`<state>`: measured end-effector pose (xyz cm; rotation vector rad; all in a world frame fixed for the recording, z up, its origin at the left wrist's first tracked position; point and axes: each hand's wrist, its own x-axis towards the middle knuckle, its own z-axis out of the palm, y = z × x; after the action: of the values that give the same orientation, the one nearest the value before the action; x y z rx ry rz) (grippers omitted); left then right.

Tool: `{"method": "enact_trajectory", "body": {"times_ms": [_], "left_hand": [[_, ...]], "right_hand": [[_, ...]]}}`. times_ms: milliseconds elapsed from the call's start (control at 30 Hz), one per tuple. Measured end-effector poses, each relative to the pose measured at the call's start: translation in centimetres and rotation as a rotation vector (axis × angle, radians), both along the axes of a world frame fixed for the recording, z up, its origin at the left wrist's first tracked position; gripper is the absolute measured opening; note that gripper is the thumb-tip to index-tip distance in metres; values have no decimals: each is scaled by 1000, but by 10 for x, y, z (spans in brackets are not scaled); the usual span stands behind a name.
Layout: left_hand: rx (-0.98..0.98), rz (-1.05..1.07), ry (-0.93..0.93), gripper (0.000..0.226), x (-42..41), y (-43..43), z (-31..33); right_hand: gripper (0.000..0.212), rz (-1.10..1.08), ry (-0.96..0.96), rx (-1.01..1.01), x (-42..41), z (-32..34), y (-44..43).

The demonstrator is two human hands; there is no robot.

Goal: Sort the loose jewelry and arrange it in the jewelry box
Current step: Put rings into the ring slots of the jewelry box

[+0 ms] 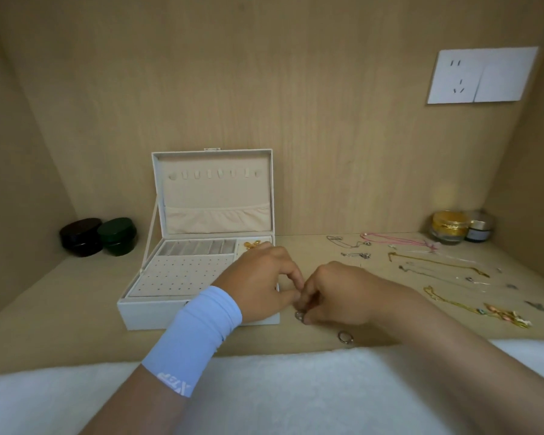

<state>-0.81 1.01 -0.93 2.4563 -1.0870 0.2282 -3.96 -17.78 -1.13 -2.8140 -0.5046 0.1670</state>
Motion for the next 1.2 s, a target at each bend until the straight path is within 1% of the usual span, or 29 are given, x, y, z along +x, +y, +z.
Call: {"method": "enact_trajectory", "body": {"times_ms": [67, 100, 167, 233, 300, 367, 400, 467, 533, 600, 733, 800, 933, 1033, 1100, 1200], "left_hand": [[-46, 20, -23, 7, 2, 4, -2], [-69, 38, -31, 8, 3, 6, -2], [-140, 75, -8, 8, 3, 10, 1], [-256, 116, 117, 7, 2, 14, 6], [-424, 111, 330, 6, 0, 15, 12], [-610, 88, 520, 6, -3, 15, 18], [-677, 96, 566, 6, -3, 16, 20], [-726, 144, 595, 6, -2, 20, 23], [-718, 175, 614, 4, -3, 25, 26], [-717, 187, 632, 7, -2, 32, 29], [-626, 186, 572, 7, 1, 47, 34], [-545, 183, 552, 7, 4, 57, 34], [-409, 267, 505, 5, 10, 69, 31], [-303, 298, 474, 11, 12, 69, 27], [-241, 308, 455, 11, 13, 68, 25], [-216, 323, 418, 10, 13, 67, 24]], "right_hand": [[16, 14, -35, 28, 1, 0, -2], [16, 5, -47, 90, 1, 3, -2], [16, -55, -32, 322, 1, 10, -5], [19, -129, 60, 600, -1, 20, -6], [19, -167, 151, 819, -3, 28, -4], [19, -182, 194, 927, -5, 35, 1], [19, -188, 198, 946, -3, 36, 4], [17, -208, 186, 963, 0, 40, 10], [13, -231, 157, 975, 4, 42, 16], [9, -235, 120, 987, 9, 42, 24], [11, -194, 42, 955, 13, 41, 40], [11, -150, -14, 888, 16, 39, 46], [4, -92, -108, 701, 22, 30, 54], [3, -64, -139, 560, 24, 22, 58], [4, -66, -139, 519, 23, 19, 60], [5, -87, -154, 486, 23, 19, 61]]}}
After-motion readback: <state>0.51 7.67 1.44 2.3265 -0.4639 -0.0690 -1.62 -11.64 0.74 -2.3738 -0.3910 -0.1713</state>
